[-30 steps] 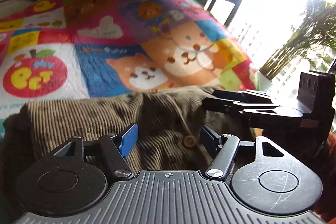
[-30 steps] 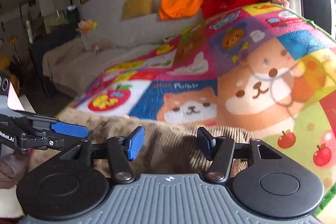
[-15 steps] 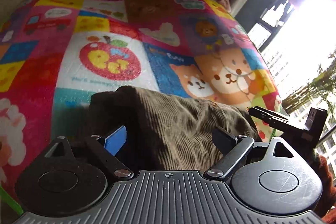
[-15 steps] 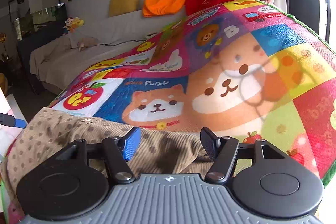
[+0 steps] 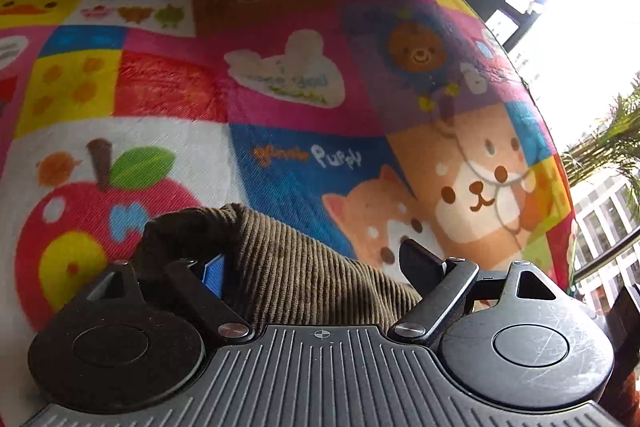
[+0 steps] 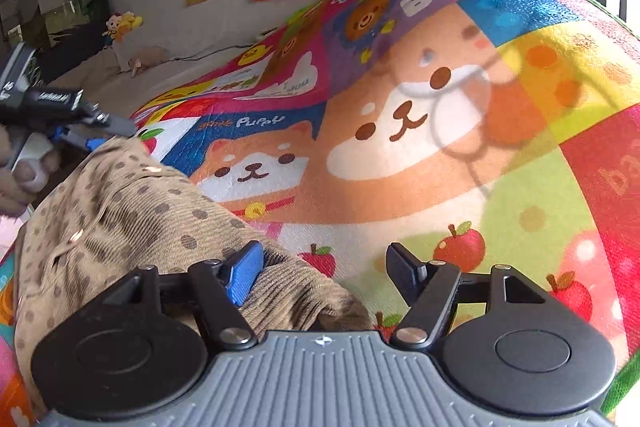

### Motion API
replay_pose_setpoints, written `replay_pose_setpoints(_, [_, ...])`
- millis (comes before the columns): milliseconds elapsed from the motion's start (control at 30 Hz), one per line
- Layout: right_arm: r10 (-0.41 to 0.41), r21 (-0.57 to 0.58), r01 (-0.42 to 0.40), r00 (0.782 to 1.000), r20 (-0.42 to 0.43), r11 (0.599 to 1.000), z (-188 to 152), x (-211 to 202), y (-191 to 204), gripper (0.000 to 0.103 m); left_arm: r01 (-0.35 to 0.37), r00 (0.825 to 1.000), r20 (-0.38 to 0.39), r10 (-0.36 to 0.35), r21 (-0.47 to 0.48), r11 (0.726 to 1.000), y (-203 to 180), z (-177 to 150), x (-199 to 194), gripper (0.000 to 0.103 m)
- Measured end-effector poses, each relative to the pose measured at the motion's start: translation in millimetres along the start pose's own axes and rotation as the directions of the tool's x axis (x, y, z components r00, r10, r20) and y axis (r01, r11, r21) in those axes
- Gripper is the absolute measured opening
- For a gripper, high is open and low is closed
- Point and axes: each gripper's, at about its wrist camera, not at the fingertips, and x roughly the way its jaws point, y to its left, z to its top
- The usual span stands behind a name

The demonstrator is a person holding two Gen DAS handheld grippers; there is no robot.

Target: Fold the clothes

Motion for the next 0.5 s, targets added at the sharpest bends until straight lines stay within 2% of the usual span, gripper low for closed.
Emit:
replay_pose_setpoints(167, [-0.005,-0.05,0.004,1.0,-0.01,0.999,-10,-20,8,0.069,0.038,0.999,-0.029,-0.037,0.036,0.999,-26,48,61,0.086])
replay_pose_setpoints(300, [0.029,-0.067,-0.031,0.999,-0.039,0.997,-19,-30,22,0.069,0.05,0.998,-0.033,-0.047,0.098,0.994,-58,64,92,0.085])
replay_pose_setpoints(400, [0.1,-0.094,-0.107,0.992,-0.072,0.99,-24,-36,40,0.069,0.048,0.999,-0.015,-0.046,0.17,0.984,-74,62,85,0.086])
replay_pose_setpoints(500, [0.128,-0.171,-0.137,0.99,-0.06,0.976,-22,-49,51,0.069,0.047,0.998,0.031,-0.054,0.188,0.981,-68,49,43,0.091])
